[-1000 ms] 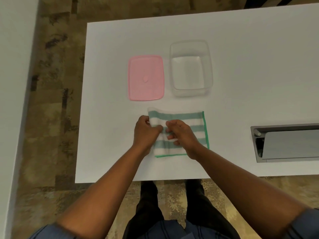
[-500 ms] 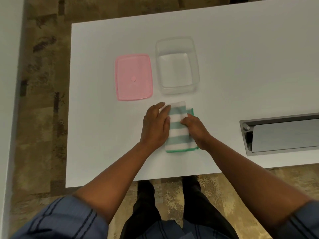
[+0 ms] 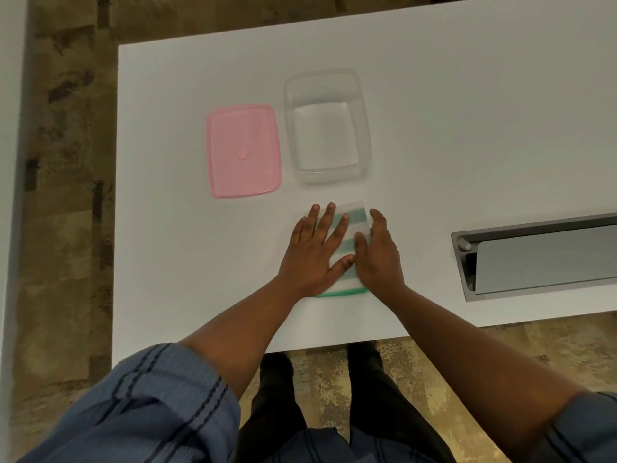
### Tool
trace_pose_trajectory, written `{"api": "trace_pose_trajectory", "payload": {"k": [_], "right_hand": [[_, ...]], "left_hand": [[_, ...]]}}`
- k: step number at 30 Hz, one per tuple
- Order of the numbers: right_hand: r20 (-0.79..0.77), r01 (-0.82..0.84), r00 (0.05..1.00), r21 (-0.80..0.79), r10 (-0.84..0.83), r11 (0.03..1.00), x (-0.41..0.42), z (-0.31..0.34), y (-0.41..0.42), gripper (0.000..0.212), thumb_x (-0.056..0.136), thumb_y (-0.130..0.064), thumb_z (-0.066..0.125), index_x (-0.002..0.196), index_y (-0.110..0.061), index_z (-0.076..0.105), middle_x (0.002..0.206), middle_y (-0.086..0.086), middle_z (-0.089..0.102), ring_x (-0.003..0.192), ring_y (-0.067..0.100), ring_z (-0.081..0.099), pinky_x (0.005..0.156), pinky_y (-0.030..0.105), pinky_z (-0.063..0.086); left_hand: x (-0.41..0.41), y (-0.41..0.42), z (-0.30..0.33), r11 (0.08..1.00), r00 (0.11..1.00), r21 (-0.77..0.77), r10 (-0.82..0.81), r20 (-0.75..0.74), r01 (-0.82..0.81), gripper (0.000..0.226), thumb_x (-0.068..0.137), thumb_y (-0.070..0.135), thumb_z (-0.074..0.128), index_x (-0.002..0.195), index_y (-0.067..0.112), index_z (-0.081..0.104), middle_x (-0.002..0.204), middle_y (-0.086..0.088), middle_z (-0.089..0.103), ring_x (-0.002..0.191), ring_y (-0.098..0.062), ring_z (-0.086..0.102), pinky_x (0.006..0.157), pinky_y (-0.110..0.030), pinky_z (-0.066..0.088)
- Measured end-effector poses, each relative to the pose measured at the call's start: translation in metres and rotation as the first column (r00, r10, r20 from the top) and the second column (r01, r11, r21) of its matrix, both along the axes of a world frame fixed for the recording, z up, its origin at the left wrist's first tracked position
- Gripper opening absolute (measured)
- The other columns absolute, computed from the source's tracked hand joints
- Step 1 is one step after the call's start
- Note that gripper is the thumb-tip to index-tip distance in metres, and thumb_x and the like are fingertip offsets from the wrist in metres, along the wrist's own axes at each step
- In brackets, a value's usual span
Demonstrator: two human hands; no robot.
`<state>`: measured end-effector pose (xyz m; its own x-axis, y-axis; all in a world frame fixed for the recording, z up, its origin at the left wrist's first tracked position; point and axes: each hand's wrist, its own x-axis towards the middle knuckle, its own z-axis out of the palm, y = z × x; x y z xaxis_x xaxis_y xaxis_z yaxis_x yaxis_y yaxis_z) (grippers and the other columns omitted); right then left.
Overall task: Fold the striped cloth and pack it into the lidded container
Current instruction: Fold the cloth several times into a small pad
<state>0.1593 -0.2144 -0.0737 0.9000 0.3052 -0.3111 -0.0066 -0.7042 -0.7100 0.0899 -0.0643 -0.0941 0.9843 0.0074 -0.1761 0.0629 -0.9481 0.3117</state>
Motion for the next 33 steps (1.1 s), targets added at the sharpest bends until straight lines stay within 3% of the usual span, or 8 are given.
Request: {"api": "trace_pose_trajectory", "payload": {"k": [2, 5, 8, 10, 12, 17, 21, 33], "right_hand": [[0.026, -0.028, 0.999, -0.045, 0.029, 0.999, -0.003, -0.002, 0.000, 0.053, 0.108, -0.035, 0.037, 0.158, -0.027, 0.021, 0.154, 0.004, 0.045, 0.122, 0.027, 0.059, 0.091, 0.041, 0.050], [0.109, -0.067, 0.991, -0.105, 0.078, 0.992, -0.004, -0.005, 0.001, 0.052, 0.107, -0.031, 0.036, 0.157, -0.030, 0.020, 0.145, 0.005, 0.045, 0.103, 0.028, 0.065, 0.071, 0.034, 0.046], [0.186, -0.140, 0.967, -0.183, 0.175, 0.973, -0.006, -0.002, -0.001, 0.052, 0.106, -0.028, 0.038, 0.157, -0.031, 0.024, 0.146, 0.006, 0.041, 0.093, 0.027, 0.067, 0.065, 0.034, 0.051], [0.203, -0.154, 0.956, -0.264, 0.211, 0.952, -0.007, -0.001, -0.003, 0.052, 0.105, -0.031, 0.039, 0.157, -0.028, 0.030, 0.153, 0.007, 0.036, 0.101, 0.030, 0.066, 0.072, 0.037, 0.054], [0.261, -0.146, 0.932, -0.359, 0.250, 0.922, -0.009, 0.000, -0.003, 0.056, 0.105, -0.036, 0.040, 0.158, -0.022, 0.033, 0.161, 0.013, 0.031, 0.122, 0.034, 0.056, 0.090, 0.045, 0.051], [0.342, -0.284, 0.824, -0.440, 0.452, 0.852, -0.009, -0.003, 0.003, 0.065, 0.105, -0.046, 0.031, 0.161, -0.014, 0.024, 0.171, 0.008, 0.014, 0.158, 0.029, 0.012, 0.118, 0.048, 0.020], [0.273, -0.396, 0.783, -0.474, 0.559, 0.786, -0.005, -0.015, 0.000, 0.075, 0.104, -0.057, 0.022, 0.163, -0.012, 0.014, 0.173, 0.008, 0.006, 0.159, 0.025, -0.002, 0.125, 0.048, 0.011], [0.256, -0.441, 0.779, -0.425, 0.572, 0.791, -0.001, -0.031, -0.001, 0.079, 0.102, -0.056, 0.025, 0.162, -0.006, 0.014, 0.172, 0.014, 0.006, 0.159, 0.029, 0.000, 0.127, 0.050, 0.012]], "left_hand": [[-0.001, 0.001, -0.002, 1.000, 1.000, 0.003, -0.010, 0.004, 0.010, 0.079, 0.101, 0.068, 0.022, 0.164, 0.026, 0.002, 0.173, -0.008, -0.007, 0.158, -0.030, -0.014, 0.129, -0.050, 0.001], [-0.001, 0.002, -0.003, 0.999, 1.000, -0.030, -0.022, 0.013, 0.022, 0.079, 0.100, 0.068, 0.024, 0.164, 0.028, 0.001, 0.173, -0.008, -0.008, 0.158, -0.030, -0.016, 0.128, -0.052, 0.001], [-0.001, 0.008, -0.003, 0.997, 0.998, -0.063, -0.048, 0.027, 0.050, 0.080, 0.100, 0.067, 0.031, 0.164, 0.029, 0.002, 0.173, -0.006, -0.010, 0.157, -0.030, -0.019, 0.128, -0.052, 0.001], [-0.002, 0.012, -0.005, 0.994, 0.996, -0.071, -0.080, 0.035, 0.083, 0.081, 0.099, 0.067, 0.034, 0.164, 0.028, 0.004, 0.173, -0.006, -0.009, 0.157, -0.030, -0.018, 0.128, -0.052, 0.003], [-0.002, 0.014, -0.006, 0.992, 0.994, -0.075, -0.099, 0.046, 0.102, 0.081, 0.099, 0.068, 0.033, 0.164, 0.027, 0.006, 0.173, -0.005, -0.007, 0.158, -0.030, -0.016, 0.128, -0.054, 0.006], [-0.003, 0.016, -0.009, 0.991, 0.993, -0.078, -0.100, 0.058, 0.104, 0.086, 0.099, 0.065, 0.038, 0.164, 0.025, 0.000, 0.173, -0.004, -0.008, 0.158, -0.029, -0.014, 0.128, -0.050, 0.005], [-0.004, 0.024, -0.013, 0.989, 0.991, -0.073, -0.128, 0.044, 0.131, 0.091, 0.096, 0.071, 0.034, 0.164, 0.022, -0.003, 0.173, -0.005, -0.010, 0.158, -0.029, -0.014, 0.129, -0.051, 0.006], [0.000, 0.026, -0.026, 0.989, 0.988, -0.038, -0.139, 0.072, 0.142, 0.098, 0.092, 0.073, 0.040, 0.164, 0.018, 0.003, 0.173, -0.007, -0.005, 0.159, -0.032, -0.007, 0.129, -0.046, -0.001]]}}
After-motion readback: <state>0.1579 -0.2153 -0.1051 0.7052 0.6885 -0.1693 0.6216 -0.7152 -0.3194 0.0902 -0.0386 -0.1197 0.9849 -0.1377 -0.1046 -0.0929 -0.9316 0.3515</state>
